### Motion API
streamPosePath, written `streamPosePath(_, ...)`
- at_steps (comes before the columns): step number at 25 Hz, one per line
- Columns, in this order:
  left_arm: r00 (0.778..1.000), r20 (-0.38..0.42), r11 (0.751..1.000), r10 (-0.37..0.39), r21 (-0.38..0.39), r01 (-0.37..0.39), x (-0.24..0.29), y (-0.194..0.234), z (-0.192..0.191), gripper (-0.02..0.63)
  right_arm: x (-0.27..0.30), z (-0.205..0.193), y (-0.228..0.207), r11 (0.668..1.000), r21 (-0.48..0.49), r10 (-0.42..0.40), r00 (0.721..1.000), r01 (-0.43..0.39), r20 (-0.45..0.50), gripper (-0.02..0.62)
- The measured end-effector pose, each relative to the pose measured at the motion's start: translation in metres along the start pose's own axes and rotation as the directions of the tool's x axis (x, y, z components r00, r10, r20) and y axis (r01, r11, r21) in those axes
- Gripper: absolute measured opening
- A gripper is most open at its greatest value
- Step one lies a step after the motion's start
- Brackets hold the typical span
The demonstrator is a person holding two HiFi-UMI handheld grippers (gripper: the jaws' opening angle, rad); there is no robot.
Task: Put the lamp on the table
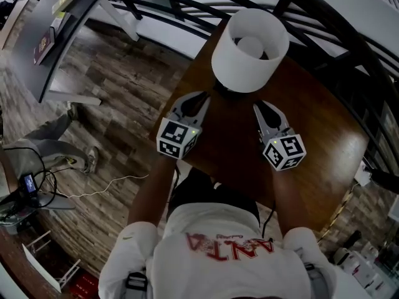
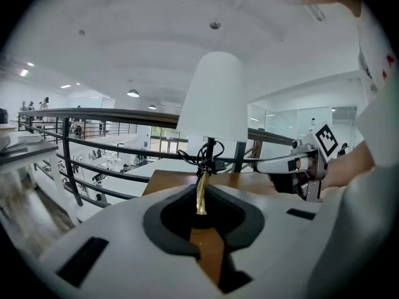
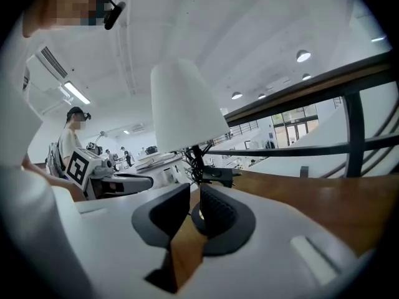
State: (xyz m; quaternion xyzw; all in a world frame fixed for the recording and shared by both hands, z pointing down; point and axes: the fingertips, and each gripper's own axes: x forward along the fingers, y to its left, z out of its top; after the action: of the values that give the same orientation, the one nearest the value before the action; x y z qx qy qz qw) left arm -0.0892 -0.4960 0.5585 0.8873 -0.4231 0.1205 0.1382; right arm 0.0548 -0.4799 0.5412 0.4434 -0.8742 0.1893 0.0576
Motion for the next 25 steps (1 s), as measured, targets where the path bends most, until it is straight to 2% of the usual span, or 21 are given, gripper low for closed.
streamPosePath(3,1.000,0.014,1.000,0.023,-0.008,-0.023,-0.022,-0.013,0.020,0.040,-0.021,0.012,0.010,0.999,0.037,-0.003,1.000,0.003,0.013,0.051)
streamPosePath(6,1.000,0.025,1.000,0.013,-0.009,-0.013,-0.037,-0.033,0.037,0.040,-0.045,0.030,0.019,0.998,0.066,-0.004,0.999,0.001,0.042,0.044)
streamPosePath(11,0.997,0.070,1.000,0.014,-0.014,-0.014,-0.062,-0.058,0.071,0.038,-0.076,0.054,0.037,1.000,0.005,-0.011,0.998,0.011,0.060,0.031)
streamPosePath(15,0.994,0.101,0.997,0.032,0.061,-0.038,-0.078,-0.083,0.109,0.038,-0.104,0.083,0.045,0.999,-0.036,-0.028,0.995,0.031,0.092,0.025)
streamPosePath(19,0.991,0.136,0.999,0.002,0.039,-0.008,-0.095,-0.111,0.132,0.038,-0.133,0.108,0.058,0.997,-0.055,-0.043,0.992,0.050,0.119,0.020)
streamPosePath(25,0.984,0.172,0.997,-0.046,0.073,0.034,-0.121,-0.160,0.160,0.017,-0.179,0.137,0.073,0.995,-0.076,-0.054,0.985,0.067,0.167,0.003)
